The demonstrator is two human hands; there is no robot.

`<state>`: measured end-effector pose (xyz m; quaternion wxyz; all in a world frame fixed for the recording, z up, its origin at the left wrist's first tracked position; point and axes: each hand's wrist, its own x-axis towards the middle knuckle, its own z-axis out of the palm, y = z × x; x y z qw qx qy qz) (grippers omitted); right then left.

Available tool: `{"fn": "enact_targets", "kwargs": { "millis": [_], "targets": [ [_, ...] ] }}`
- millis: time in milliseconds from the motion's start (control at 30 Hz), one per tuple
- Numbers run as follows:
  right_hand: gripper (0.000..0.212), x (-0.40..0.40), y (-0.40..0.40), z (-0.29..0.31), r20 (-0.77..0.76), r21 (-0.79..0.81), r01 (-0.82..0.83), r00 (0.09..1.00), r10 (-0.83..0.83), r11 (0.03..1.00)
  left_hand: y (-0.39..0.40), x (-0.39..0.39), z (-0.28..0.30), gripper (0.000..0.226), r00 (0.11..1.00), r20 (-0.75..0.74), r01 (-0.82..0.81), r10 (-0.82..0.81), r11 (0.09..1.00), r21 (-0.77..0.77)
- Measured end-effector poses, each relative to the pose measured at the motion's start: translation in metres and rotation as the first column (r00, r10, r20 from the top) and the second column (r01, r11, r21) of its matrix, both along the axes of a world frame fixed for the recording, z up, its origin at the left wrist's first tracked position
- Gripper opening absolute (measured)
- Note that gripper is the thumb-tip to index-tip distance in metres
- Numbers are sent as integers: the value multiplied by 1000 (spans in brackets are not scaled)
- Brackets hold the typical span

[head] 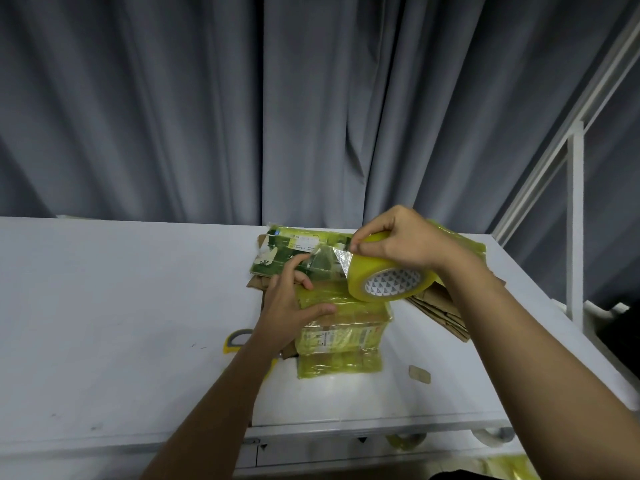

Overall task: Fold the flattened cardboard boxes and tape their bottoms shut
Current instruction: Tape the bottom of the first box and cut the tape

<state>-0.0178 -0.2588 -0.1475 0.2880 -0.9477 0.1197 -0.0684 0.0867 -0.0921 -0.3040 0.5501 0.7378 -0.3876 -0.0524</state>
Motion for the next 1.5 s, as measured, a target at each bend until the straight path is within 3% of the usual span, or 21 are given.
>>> {"fn": "enact_targets", "kwargs": {
  "millis": [433, 700, 1133, 1200, 1267, 1367, 1500],
  "targets": [
    [6, -10, -7, 2, -33, -73, 46, 998, -49, 996, 0, -3, 1, 84, 996, -82, 12, -18, 997, -73],
    [4, -4, 4, 11, 77, 157, 12, 997, -24, 988, 1, -8, 8, 83, 995, -101, -3, -4, 997, -71],
    [5, 3, 7, -3, 18, 49, 42, 999, -42, 998, 8, -11, 10, 91, 970, -243, 1, -30, 993, -118],
    [6, 3, 7, -2, 10, 41, 51, 999, -51, 998, 13, -12, 12, 84, 946, -313, 41, -87, 987, -153],
    [8, 3, 7, -1, 2, 35, 54, 999, -55, 998, 19, -14, 21, 62, 912, -397, 9, -100, 974, -224],
    [9, 2, 8, 0, 0, 11, 55, 999, -55, 998, 29, -17, 41, 30, 867, -498, -164, -9, 939, -302],
    [8, 3, 13, 2, -32, -28, 64, 997, -65, 998, 32, -22, 53, 17, 798, -579, -401, 167, 864, -304]
  ]
}}
